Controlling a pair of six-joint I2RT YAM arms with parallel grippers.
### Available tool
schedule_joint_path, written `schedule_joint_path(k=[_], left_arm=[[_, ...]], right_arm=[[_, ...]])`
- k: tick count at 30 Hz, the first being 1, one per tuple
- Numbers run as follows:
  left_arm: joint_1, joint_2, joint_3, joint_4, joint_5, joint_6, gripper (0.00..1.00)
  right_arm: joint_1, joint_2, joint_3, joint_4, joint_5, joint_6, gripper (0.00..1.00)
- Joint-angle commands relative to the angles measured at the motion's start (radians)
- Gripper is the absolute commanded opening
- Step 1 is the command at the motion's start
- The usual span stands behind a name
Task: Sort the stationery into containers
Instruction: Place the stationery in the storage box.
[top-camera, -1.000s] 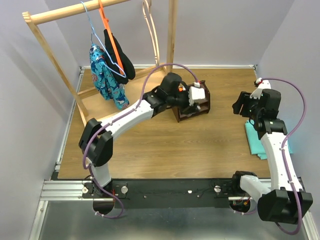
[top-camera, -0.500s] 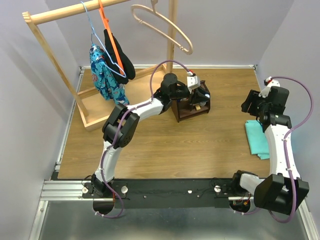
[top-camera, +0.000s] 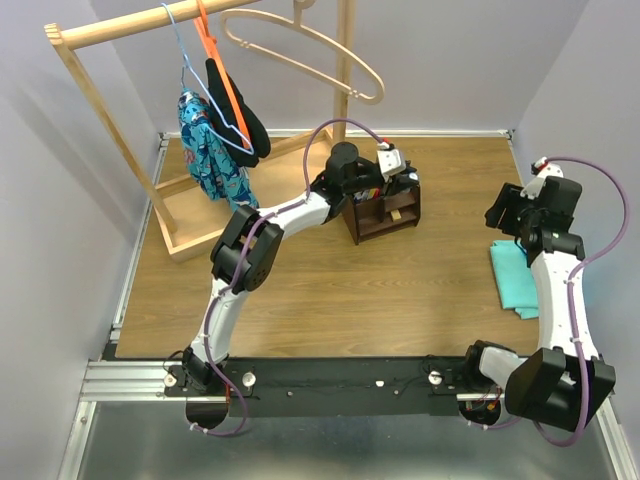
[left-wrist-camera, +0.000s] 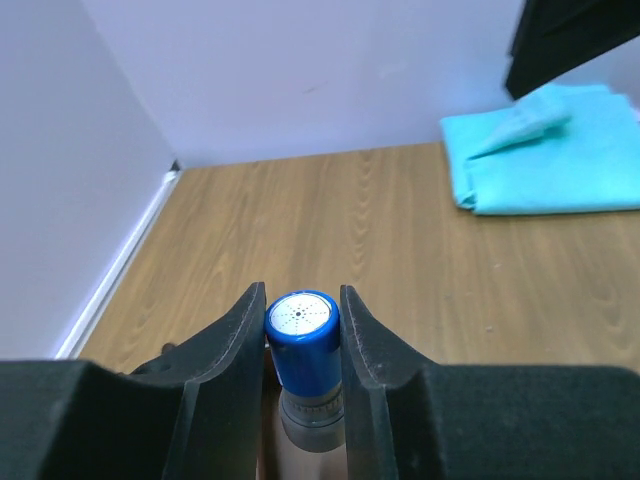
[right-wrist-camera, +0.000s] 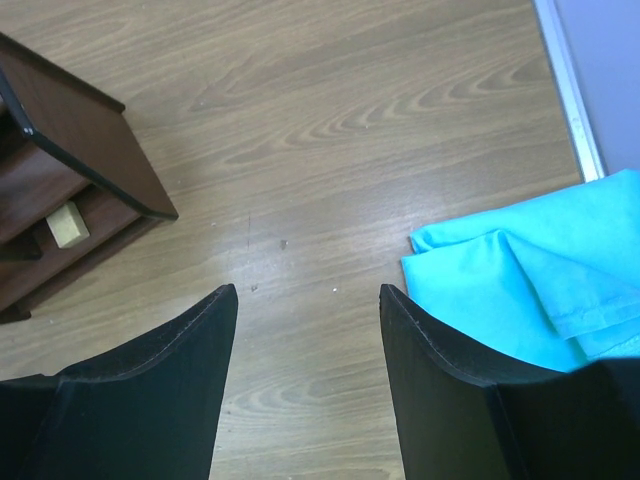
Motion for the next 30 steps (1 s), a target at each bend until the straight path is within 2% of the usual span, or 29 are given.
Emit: schedule_joint_path(k=[1, 8, 22, 30], left_arm=[[-0.008, 0.025, 0.023, -0.1, -0.113, 0.159, 0.08], [-0.024, 0.025, -0.017, -0.12, -0.214, 0.14, 0.1], [-0.035, 0.054, -0.009, -0.103, -0.236, 0.131, 0.15], [-0.035, 0.039, -0.017, -0.122, -0.268, 0.154, 0.28]], right_arm=[[-0.009, -0.025, -0.046, 0.008, -0.034, 0.014, 0.66], [-0.007, -0.039, -0.089, 0.028, -0.044, 0.03, 0.66], [-0.009, -0.033, -0.099, 0.028, -0.052, 0.025, 0.66], [-0.009, -0.037, -0.115, 0.037, -0.058, 0.03, 0.66]])
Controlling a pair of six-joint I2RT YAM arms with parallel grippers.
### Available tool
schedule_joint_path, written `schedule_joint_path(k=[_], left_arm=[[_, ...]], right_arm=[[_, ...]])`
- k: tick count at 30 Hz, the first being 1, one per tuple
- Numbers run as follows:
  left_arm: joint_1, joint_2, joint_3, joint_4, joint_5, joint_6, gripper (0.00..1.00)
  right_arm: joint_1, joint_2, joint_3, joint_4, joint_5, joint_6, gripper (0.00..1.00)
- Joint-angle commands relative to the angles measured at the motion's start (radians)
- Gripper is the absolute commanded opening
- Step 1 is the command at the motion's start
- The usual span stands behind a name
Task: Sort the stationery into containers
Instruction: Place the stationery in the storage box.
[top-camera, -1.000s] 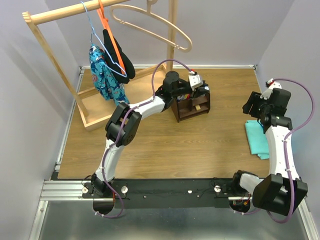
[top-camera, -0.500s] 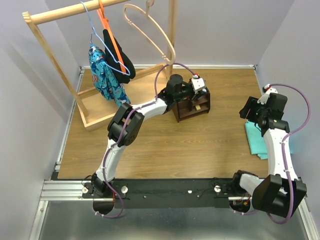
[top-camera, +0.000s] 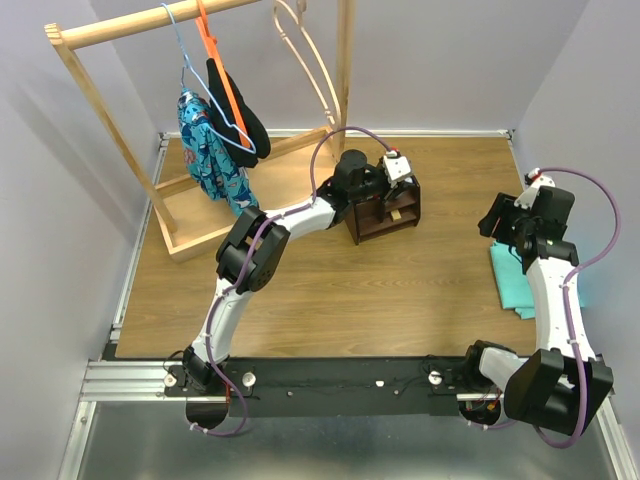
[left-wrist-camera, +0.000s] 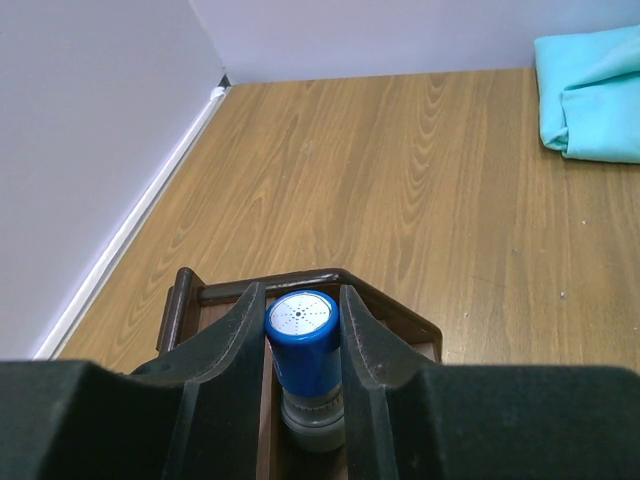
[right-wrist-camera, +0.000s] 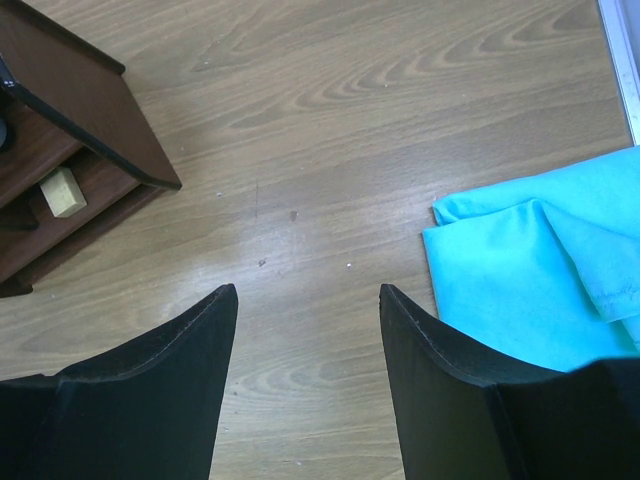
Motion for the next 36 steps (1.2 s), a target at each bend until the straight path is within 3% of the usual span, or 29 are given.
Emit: schedule_joint_path(k=[1, 32, 34, 35, 36], left_arm=[[-0.005, 0.002, -0.015, -0.011, -0.051, 0.032, 0.28], [-0.01, -0.136, -0.058, -0.1, -0.111, 0.089, 0.6], [-0.013, -0.158, -0.055, -0.107, -0.108, 0.085, 0.69], [-0.016, -0.17, -0.055, -0.117, -0.099, 0.083, 0.89], [-0.022, -0.199, -0.057, -0.124, -0.097, 0.083, 0.99]], right_arm=[[-0.009, -0.011, -0.024, 0.021, -0.021, 0.014, 0.66], [-0.007, -0.047, -0.053, 0.032, -0.039, 0.023, 0.66], [-0.009, -0.056, -0.053, 0.03, -0.039, 0.023, 0.66], [-0.007, -0.059, -0.056, 0.032, -0.042, 0.023, 0.66], [-0.009, -0.062, -0.059, 0.035, -0.044, 0.023, 0.66]])
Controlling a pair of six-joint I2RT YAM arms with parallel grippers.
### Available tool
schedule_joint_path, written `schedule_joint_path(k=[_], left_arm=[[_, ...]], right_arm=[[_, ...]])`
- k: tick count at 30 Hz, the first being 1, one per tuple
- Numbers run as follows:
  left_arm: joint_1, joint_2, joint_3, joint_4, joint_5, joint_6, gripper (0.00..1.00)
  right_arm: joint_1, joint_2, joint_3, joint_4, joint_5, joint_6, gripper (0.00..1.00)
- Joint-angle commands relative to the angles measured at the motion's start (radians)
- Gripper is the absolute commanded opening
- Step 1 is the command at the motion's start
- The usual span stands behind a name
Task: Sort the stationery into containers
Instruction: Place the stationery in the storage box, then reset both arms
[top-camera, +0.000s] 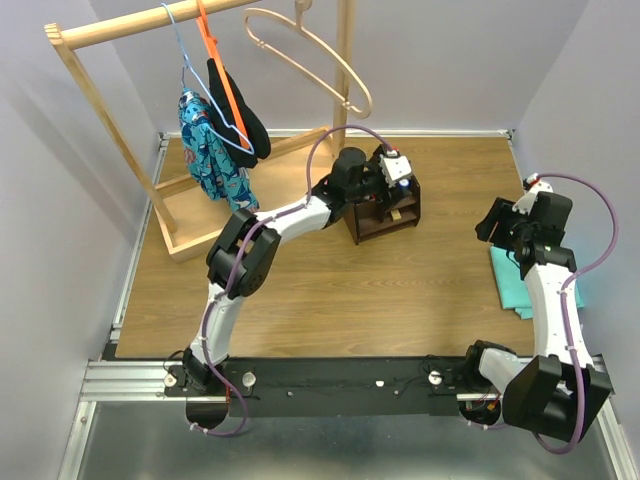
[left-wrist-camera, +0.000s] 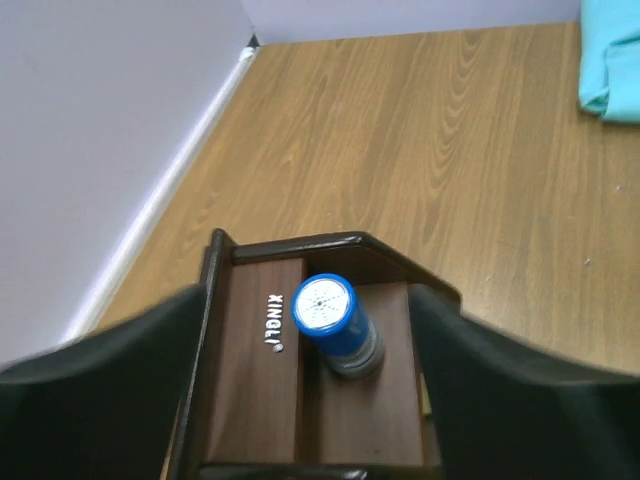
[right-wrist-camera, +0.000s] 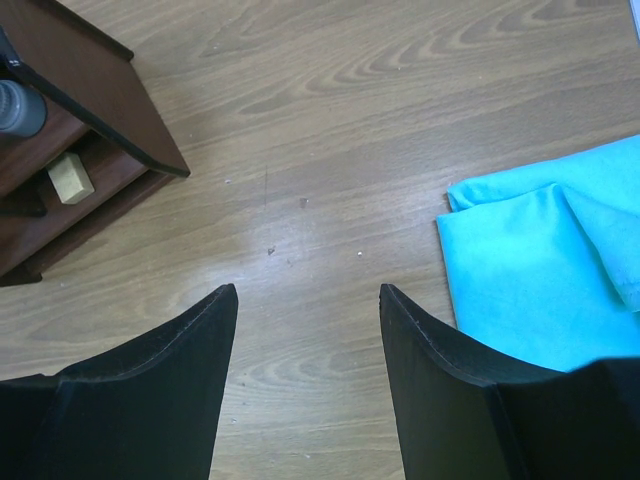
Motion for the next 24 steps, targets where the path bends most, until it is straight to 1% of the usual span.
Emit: schedule_joint_path(k=[1, 5, 10, 16, 17, 18, 19, 21, 23, 24], left_arm=[[-0.023, -0.136, -0.011, -0.028, -0.005, -0.008, 0.99], [-0.054, -0.224, -0.046, -0.106, -0.002, -0.005, 0.99], [-0.125, -0.392, -0.19, -0.195, -0.012, 0.034, 0.99], [-0.155, -0.633, -0.371, -0.405, -0.031, 0.035, 0.99], [-0.157, -0.662, -0.387, -0.469, -0.044, 0.028, 0.99], [-0.157, -0.716, -0.411, -0.499, -0.063, 0.023, 0.99], [-0.157, -0.74, -0.422, -0.534, -0.078, 0.022, 0.99], [-0.157, -0.797, -0.444, -0.631, -0.136, 0.012, 0.99], [-0.157, -0.829, -0.463, -0.707, -0.187, 0.005, 0.99], [-0.157, -0.866, -0.495, -0.72, -0.239, 0.002, 0.99]], right_arm=[[-0.007, -0.037, -0.016, 0.024, -0.029, 0.006, 0.67], [-0.009, -0.065, -0.047, 0.035, -0.05, 0.006, 0.7], [-0.007, -0.08, -0.068, 0.043, -0.113, -0.01, 0.74], [-0.007, -0.059, -0.035, 0.004, -0.202, -0.079, 0.74], [-0.007, -0.056, -0.016, -0.005, -0.214, -0.086, 0.74], [-0.007, -0.051, -0.007, -0.018, -0.228, -0.088, 0.74], [-0.007, -0.045, 0.001, -0.028, -0.257, -0.118, 0.74], [-0.007, -0.039, 0.025, -0.052, -0.277, -0.129, 0.74], [-0.007, -0.037, 0.036, -0.058, -0.259, -0.132, 0.75], [-0.007, -0.036, 0.045, -0.066, -0.25, -0.145, 0.75]])
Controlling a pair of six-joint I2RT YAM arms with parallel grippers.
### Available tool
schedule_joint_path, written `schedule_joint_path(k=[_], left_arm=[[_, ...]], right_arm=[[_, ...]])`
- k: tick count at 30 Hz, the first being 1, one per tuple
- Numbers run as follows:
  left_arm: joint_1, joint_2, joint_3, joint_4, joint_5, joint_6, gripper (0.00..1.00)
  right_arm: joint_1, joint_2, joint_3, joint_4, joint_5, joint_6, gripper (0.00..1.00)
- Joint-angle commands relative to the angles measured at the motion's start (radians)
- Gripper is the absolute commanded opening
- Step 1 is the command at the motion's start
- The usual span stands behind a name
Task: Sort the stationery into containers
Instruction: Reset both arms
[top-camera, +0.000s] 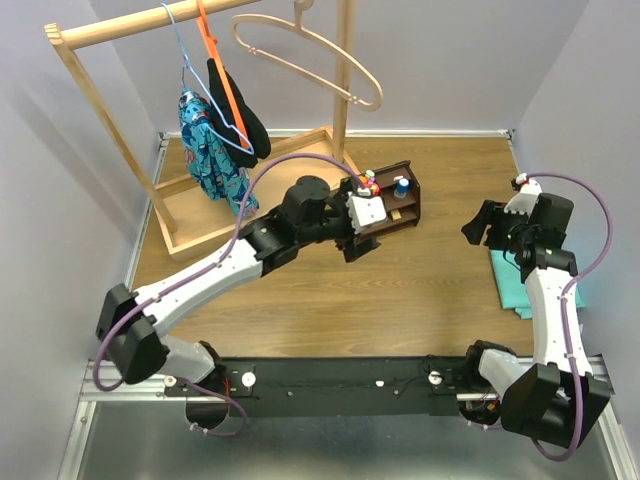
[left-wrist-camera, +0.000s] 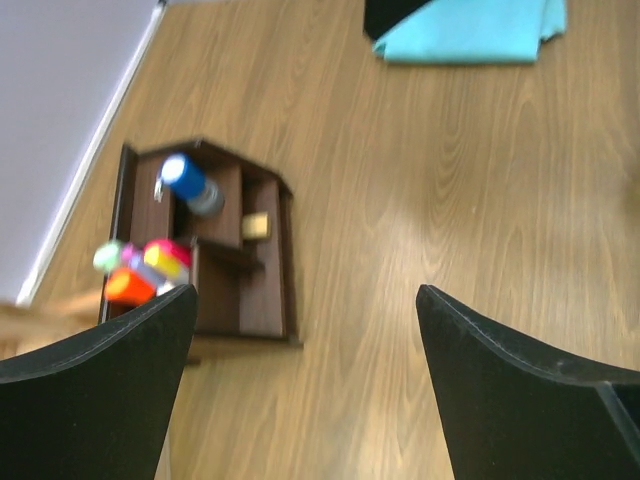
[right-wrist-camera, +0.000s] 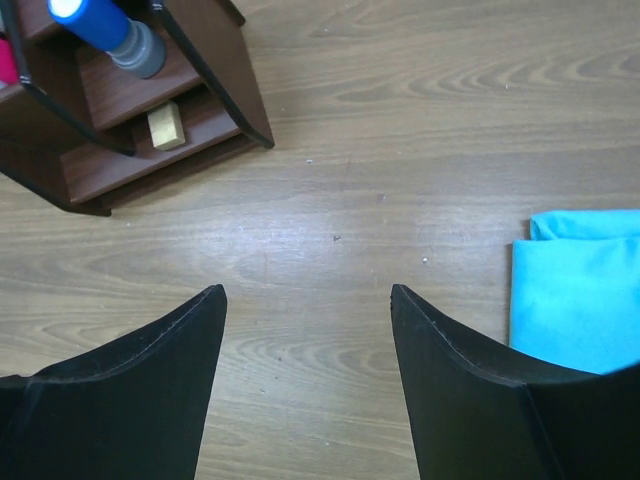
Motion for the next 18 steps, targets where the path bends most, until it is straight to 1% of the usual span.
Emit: schedule_joint_path(k=[1, 2, 3, 4, 7, 8, 10, 13, 14, 15, 16, 17, 18], left_arm=[[0.004, -0.126, -0.087, -0.223, -0.206, -0.025, 0.99], [0.007, -0.144, -0.11, -0.215, -0.24, -0.039, 0.99], [0.012, -0.175, -0.153, -0.215, -0.301, -0.056, 0.99], [0.027, -0.184, -0.167, -0.212, -0.323, -0.073, 0.99], [0.071, -0.207, -0.205, -0.231, -0.355, -0.152, 0.99], [0.103, -0.21, -0.208, -0.25, -0.357, -0.166, 0.99], [0.13, -0.236, -0.234, -0.263, -0.369, -0.188, 0.99], [0.174, -0.274, -0.277, -0.258, -0.415, -0.258, 0.99], [0.182, -0.282, -0.288, -0.249, -0.455, -0.287, 0.99], [0.202, -0.29, -0.3, -0.24, -0.485, -0.301, 0.99], [0.211, -0.291, -0.325, -0.231, -0.517, -0.318, 0.99], [0.22, -0.29, -0.332, -0.217, -0.569, -0.33, 0.99], [0.237, -0.285, -0.339, -0.211, -0.579, -0.34, 0.99]], right_arm=[[-0.007, 0.007, 0.063, -0.055, -0.023, -0.061, 0.75], [-0.007, 0.008, 0.067, -0.056, -0.017, -0.069, 0.78], [-0.006, 0.01, 0.07, -0.049, -0.013, -0.069, 0.78], [-0.007, 0.013, 0.07, -0.044, -0.016, -0.069, 0.78], [-0.007, 0.051, 0.089, -0.035, -0.038, -0.064, 0.78], [-0.007, 0.06, 0.097, -0.032, -0.046, -0.06, 0.79], [-0.006, 0.077, 0.116, -0.03, -0.049, -0.061, 0.8], [-0.006, 0.112, 0.148, -0.024, 0.047, -0.014, 0.84], [-0.003, 0.126, 0.171, -0.029, 0.146, 0.018, 0.88], [-0.001, 0.143, 0.183, -0.045, 0.205, 0.047, 0.89], [0.001, 0.16, 0.195, -0.056, 0.257, 0.089, 0.93], [0.002, 0.186, 0.211, -0.07, 0.335, 0.104, 0.99], [0.002, 0.194, 0.232, -0.085, 0.355, 0.112, 1.0]])
